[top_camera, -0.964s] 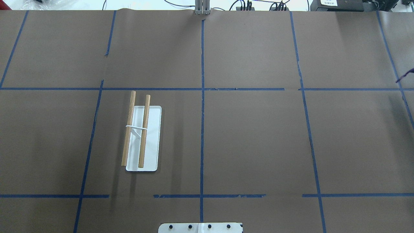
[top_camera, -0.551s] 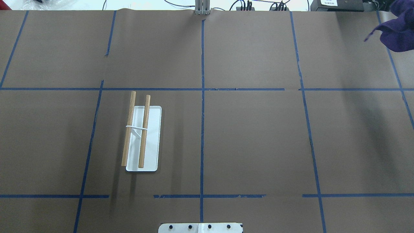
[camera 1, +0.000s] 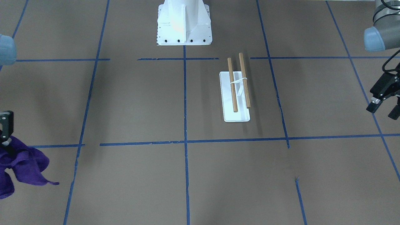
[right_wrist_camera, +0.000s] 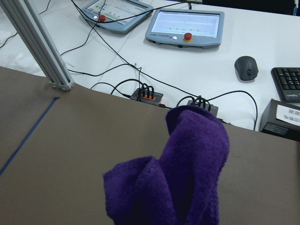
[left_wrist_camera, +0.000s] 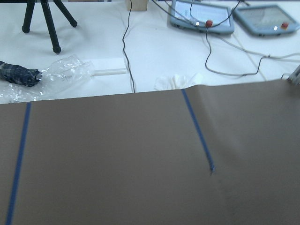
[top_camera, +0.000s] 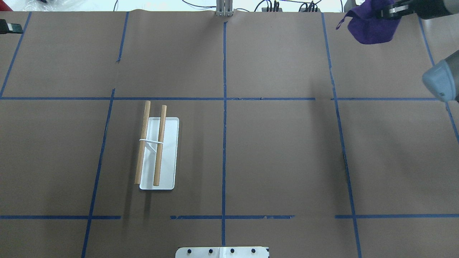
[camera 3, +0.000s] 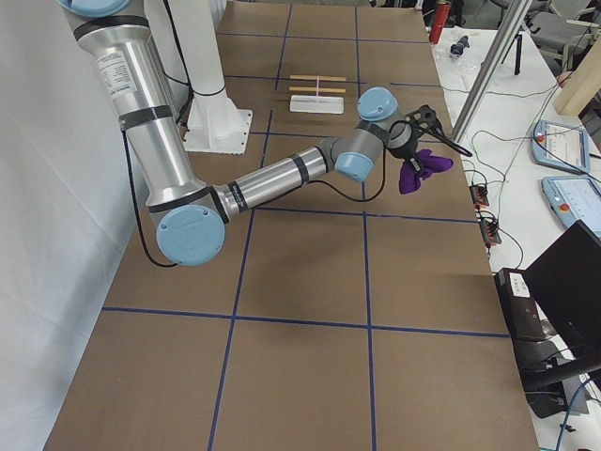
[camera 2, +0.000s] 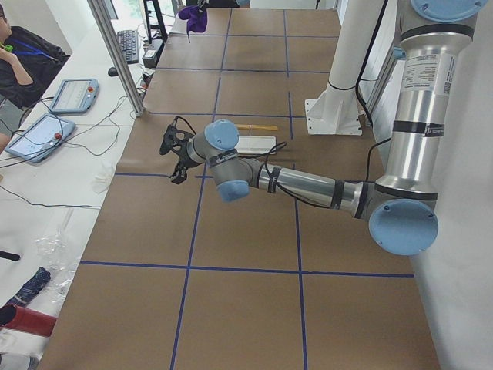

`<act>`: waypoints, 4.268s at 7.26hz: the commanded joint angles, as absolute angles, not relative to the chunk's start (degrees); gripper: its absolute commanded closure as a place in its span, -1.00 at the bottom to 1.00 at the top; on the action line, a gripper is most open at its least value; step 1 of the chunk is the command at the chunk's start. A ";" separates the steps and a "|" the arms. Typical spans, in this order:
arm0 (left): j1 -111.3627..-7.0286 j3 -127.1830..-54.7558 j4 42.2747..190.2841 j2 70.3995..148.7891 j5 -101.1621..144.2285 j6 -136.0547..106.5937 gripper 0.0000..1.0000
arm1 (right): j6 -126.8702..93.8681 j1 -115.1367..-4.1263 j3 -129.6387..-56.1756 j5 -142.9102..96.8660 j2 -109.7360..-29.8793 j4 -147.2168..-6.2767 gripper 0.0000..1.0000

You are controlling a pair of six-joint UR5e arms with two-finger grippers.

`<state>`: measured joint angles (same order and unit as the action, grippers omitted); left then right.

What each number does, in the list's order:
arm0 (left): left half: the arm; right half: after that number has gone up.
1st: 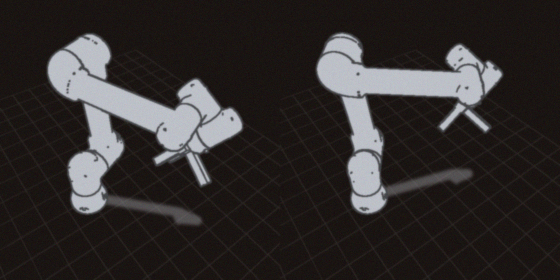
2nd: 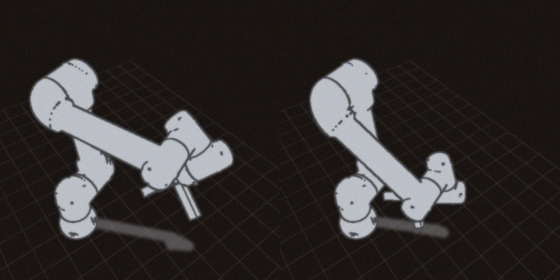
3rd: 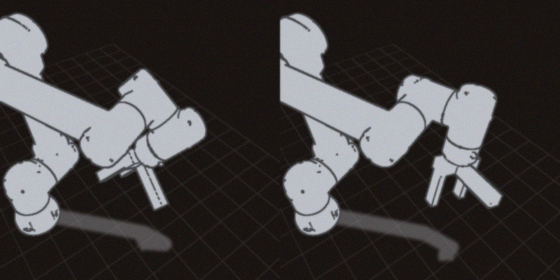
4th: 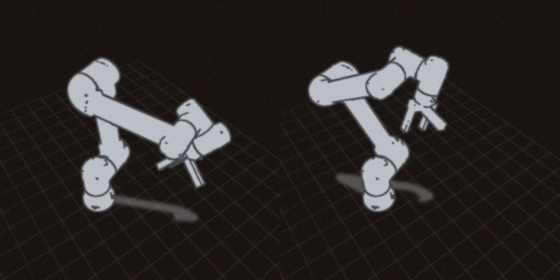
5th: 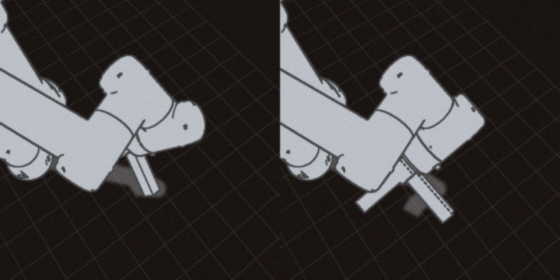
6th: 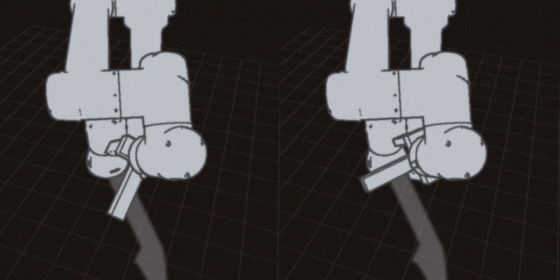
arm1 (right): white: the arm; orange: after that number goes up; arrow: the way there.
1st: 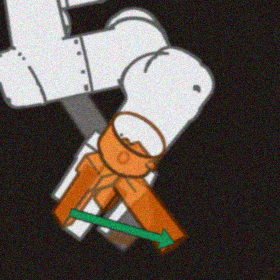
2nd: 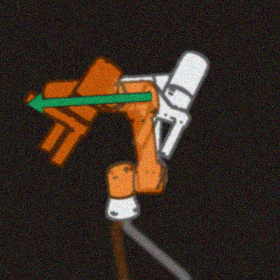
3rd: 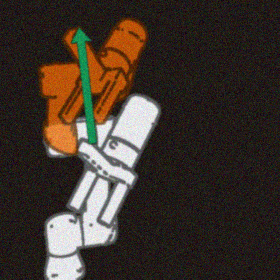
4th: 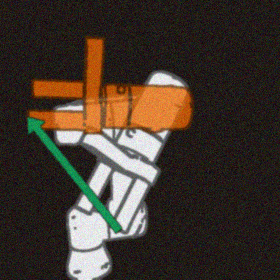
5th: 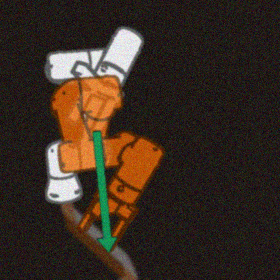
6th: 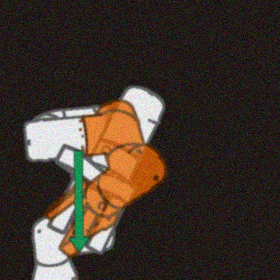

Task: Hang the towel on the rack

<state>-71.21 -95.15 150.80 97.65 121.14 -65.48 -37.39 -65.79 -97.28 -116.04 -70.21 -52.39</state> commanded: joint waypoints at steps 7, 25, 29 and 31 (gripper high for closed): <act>-49.42 -95.28 151.96 119.93 120.76 -108.29 -1.00 | -41.66 -28.51 -110.13 -80.44 -64.88 -53.35 1.00; -39.11 -91.58 151.96 126.30 114.52 -101.95 -0.17 | -41.04 -20.83 -111.36 -73.21 -60.91 -57.39 1.00; -39.11 -91.67 151.70 126.56 114.52 -102.13 1.00 | -40.96 -20.74 -112.15 -73.48 -61.00 -57.48 1.00; -39.11 -91.67 151.70 126.65 114.52 -102.13 1.00 | -41.66 -20.13 -112.50 -73.39 -61.08 -57.39 -0.99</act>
